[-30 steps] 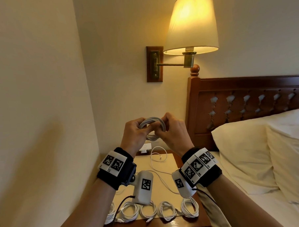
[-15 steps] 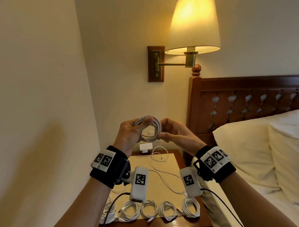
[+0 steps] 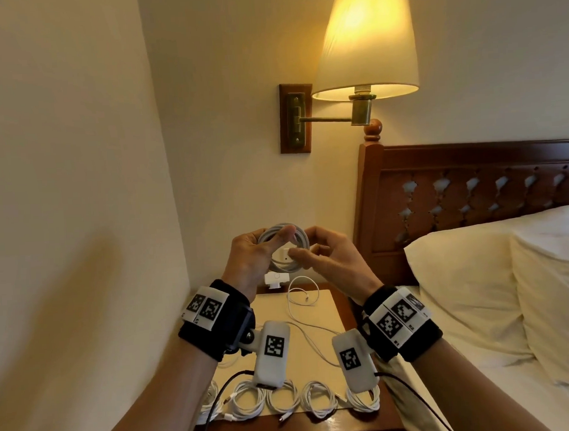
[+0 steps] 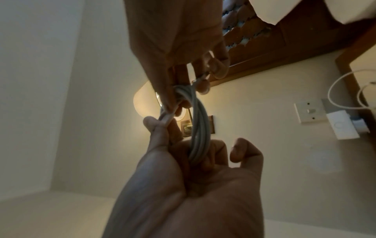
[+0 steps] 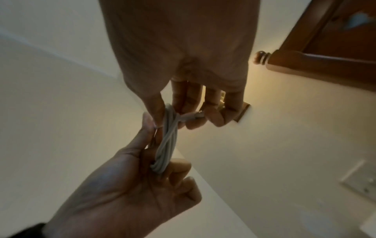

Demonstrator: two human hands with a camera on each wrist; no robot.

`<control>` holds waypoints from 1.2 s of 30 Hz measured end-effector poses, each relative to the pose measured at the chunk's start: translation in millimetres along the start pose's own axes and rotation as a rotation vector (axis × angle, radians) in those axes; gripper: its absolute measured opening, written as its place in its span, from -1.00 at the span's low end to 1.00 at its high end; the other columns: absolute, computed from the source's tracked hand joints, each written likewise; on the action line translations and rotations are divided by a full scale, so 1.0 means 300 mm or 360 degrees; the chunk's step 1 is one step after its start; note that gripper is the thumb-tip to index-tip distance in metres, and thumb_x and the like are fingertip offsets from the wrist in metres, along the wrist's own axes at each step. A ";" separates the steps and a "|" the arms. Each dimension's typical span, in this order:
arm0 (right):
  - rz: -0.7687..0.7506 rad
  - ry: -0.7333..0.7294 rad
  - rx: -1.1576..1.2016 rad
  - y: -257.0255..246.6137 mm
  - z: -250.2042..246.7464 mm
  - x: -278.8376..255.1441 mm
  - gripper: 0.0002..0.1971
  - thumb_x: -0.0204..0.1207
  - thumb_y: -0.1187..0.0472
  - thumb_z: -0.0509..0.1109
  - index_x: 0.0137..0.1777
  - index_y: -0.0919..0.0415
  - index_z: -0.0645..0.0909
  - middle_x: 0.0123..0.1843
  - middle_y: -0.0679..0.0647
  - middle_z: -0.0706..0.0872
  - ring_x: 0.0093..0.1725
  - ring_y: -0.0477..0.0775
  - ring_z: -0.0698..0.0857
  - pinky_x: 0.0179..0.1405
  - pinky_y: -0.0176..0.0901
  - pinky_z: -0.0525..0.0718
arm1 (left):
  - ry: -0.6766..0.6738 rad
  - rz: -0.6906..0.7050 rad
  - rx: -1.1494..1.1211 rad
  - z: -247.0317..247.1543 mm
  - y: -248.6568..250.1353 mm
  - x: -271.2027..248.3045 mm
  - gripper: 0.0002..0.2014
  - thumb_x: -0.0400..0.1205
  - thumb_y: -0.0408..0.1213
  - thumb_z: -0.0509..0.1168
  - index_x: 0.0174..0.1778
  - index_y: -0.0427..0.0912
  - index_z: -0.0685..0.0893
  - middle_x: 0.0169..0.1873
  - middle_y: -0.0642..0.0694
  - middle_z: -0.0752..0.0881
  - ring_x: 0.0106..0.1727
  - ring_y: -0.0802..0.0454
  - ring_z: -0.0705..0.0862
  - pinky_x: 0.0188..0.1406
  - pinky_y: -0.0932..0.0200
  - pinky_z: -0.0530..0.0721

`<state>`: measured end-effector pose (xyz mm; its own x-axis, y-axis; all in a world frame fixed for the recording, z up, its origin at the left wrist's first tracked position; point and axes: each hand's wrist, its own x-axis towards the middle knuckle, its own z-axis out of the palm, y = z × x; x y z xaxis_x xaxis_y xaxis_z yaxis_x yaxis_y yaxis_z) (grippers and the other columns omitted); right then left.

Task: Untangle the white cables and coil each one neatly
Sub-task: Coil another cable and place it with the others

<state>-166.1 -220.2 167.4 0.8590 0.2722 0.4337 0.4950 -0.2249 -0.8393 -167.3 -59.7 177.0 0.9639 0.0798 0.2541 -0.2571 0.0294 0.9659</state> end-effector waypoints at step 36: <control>-0.0063 0.0028 -0.0138 0.041 0.031 0.005 -0.72 0.69 0.11 0.28 0.01 0.29 0.74 -0.23 0.08 0.76 -0.26 0.13 0.68 -0.19 0.01 0.65 | 0.0193 0.1514 0.1216 -0.034 -0.071 -0.016 -0.82 0.65 -0.19 0.35 -0.14 -0.24 0.70 0.03 -0.07 0.72 -0.13 0.10 0.70 -0.19 0.30 0.66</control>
<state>-159.9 -214.0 154.6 0.8403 0.2661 0.4723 0.5374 -0.2946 -0.7902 -167.3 -50.5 154.7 0.3910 -0.1563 0.9070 -0.7087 -0.6799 0.1883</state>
